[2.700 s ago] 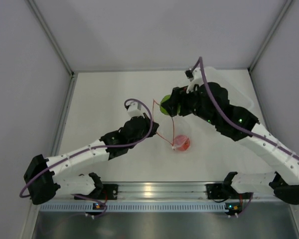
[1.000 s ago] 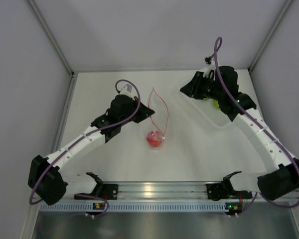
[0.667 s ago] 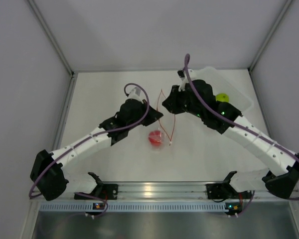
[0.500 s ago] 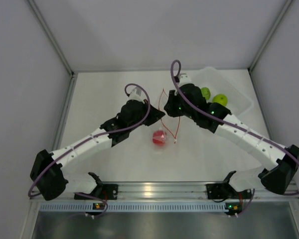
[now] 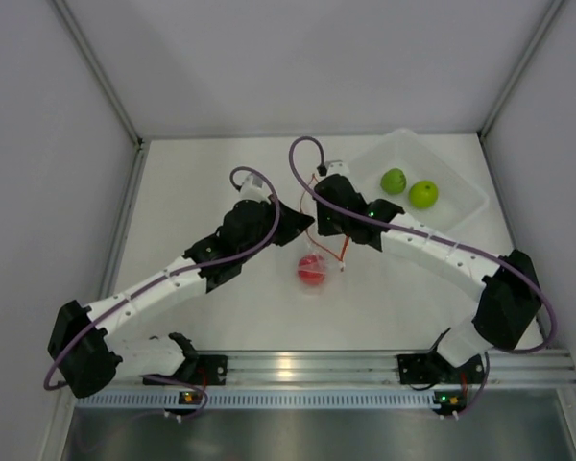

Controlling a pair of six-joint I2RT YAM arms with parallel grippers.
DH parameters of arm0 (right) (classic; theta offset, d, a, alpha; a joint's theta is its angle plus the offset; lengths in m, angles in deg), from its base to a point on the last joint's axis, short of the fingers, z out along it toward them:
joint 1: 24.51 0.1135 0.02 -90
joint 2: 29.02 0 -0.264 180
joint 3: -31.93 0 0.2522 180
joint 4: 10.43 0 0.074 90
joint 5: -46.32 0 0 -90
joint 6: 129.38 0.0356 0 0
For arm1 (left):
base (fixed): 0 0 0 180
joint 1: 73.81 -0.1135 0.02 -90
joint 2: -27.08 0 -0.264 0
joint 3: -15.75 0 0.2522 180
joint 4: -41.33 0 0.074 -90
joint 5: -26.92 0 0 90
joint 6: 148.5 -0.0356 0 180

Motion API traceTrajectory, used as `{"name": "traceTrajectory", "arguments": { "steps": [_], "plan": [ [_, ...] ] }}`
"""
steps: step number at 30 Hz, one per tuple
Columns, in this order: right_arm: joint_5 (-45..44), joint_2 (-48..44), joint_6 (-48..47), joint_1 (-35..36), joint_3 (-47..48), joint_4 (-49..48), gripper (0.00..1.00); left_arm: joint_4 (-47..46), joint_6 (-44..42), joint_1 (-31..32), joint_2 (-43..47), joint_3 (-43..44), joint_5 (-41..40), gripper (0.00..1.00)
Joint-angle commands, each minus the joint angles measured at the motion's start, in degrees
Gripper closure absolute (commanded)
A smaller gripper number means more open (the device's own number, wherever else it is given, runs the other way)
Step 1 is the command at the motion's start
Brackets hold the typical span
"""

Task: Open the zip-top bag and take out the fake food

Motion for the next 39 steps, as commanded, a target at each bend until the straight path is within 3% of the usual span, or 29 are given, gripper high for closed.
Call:
{"name": "traceTrajectory", "arguments": {
  "steps": [1, 12, 17, 21, 25, 28, 32, 35, 39],
  "plan": [
    [-5.1, 0.1, -0.3, -1.1, -1.5, 2.0, 0.91, -6.0, 0.1, 0.1, 4.2, -1.3, -2.7, 1.00],
    [-17.7, -3.3, -6.0, -7.7, -5.2, 10.0, 0.94, 1.8, -3.7, -1.4, 10.9, -4.9, -9.0, 1.00],
    [-21.6, -5.4, -8.1, -11.4, -5.4, 12.3, 0.96, 2.7, -4.3, -2.4, 12.7, -5.5, -8.2, 1.00],
    [-21.5, -6.5, -9.9, -11.5, -1.8, 17.1, 0.97, 3.1, -3.7, -2.8, 11.5, -4.3, -4.3, 1.00],
    [-22.7, -6.3, -13.8, -9.4, 3.1, 24.0, 0.98, 3.4, 0.7, -2.9, 7.6, -0.6, 4.8, 1.00],
    [-22.2, -5.9, -15.7, -9.0, 6.8, 29.1, 0.97, 3.3, 7.1, -2.9, 3.6, 2.8, 11.2, 1.00],
    [-8.2, -9.4, -18.4, -8.9, 6.3, 26.8, 0.96, 3.2, 10.6, -2.9, 1.8, 6.1, 11.8, 1.00],
    [-3.4, -11.5, -18.8, -8.4, 7.4, 28.1, 0.96, 1.6, 14.5, -3.2, 0.3, 6.7, 13.2, 1.00],
    [-2.0, -11.6, -19.0, -6.5, 10.3, 33.8, 0.95, -1.5, 19.8, -4.1, -4.1, 10.0, 20.7, 1.00]
  ]
}}
